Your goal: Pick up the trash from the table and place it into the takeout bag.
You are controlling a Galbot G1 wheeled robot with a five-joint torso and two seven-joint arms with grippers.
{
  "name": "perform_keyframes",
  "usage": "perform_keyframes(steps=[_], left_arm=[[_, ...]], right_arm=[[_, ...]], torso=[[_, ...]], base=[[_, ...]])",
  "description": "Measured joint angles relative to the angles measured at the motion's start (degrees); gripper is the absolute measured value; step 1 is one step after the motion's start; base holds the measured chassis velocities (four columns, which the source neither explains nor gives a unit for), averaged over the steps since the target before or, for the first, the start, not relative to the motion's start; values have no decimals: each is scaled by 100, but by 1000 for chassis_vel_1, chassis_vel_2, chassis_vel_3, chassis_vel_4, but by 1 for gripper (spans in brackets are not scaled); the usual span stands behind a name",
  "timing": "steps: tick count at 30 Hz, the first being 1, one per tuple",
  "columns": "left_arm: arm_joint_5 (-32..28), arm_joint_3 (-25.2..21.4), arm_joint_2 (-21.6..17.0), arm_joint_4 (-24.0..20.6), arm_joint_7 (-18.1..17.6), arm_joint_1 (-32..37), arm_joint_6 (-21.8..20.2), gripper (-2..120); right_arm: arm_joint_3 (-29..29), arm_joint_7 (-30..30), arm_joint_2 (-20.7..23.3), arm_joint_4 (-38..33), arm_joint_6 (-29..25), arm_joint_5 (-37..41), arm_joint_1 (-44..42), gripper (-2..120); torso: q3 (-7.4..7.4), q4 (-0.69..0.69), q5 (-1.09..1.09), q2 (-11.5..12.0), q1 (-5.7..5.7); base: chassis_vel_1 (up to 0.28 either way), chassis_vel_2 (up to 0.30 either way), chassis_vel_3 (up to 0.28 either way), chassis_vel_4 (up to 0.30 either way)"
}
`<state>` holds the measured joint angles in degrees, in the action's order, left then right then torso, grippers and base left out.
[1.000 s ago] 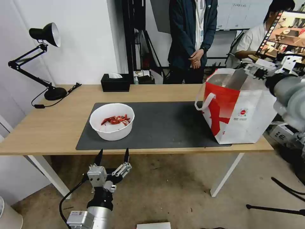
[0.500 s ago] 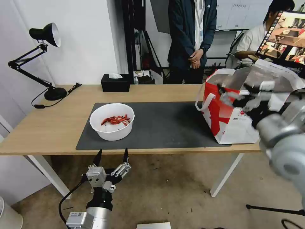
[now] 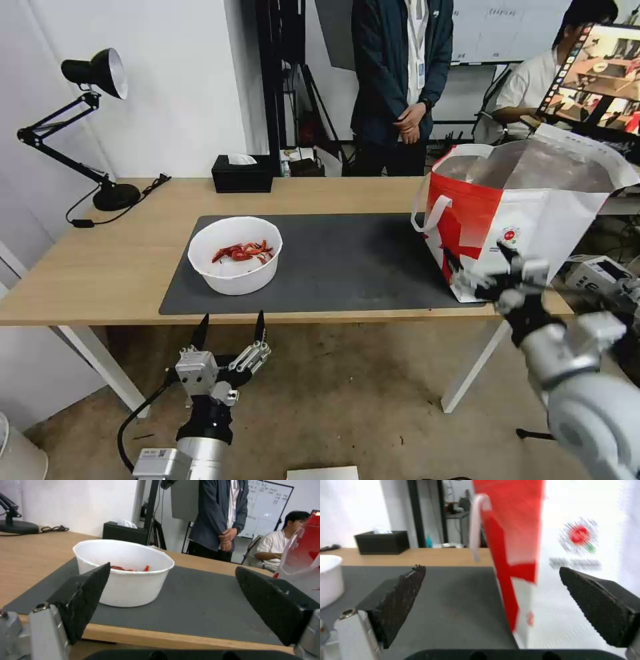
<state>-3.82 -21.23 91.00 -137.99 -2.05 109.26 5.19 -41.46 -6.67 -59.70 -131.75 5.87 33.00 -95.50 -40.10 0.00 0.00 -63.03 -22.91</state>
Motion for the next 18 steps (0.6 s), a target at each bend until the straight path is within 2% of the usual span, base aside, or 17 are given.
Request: perform_keyframes(steps=[1,2,5,9,18], left_arm=[[4,4,-2,1,0,5,1,100],[4,4,-2,1,0,5,1,100],[6,4,-15,9,1,16,5,100],[7,2,-15,22,1,18,8,100],[40,15,13,42,2,18,9,100]], right_arm=[[-111,139,-181,34,-199,-102,-214,100],[-111,139,-181,34,-199,-102,-214,100],[-409,445,-462,80,-643,-205,-628,100],[-640,634,-610,83,-881,-210,-900,100],[-682,674,-725,75,-972,-192,-1014,100]], torso=[[0,0,0,0,0],[0,0,0,0,0],[0,1,0,0,0],[0,0,0,0,0],[0,1,0,1,-1]], base=[[0,0,0,0],[0,0,0,0],[0,0,0,0],[0,0,0,0],[0,0,0,0]])
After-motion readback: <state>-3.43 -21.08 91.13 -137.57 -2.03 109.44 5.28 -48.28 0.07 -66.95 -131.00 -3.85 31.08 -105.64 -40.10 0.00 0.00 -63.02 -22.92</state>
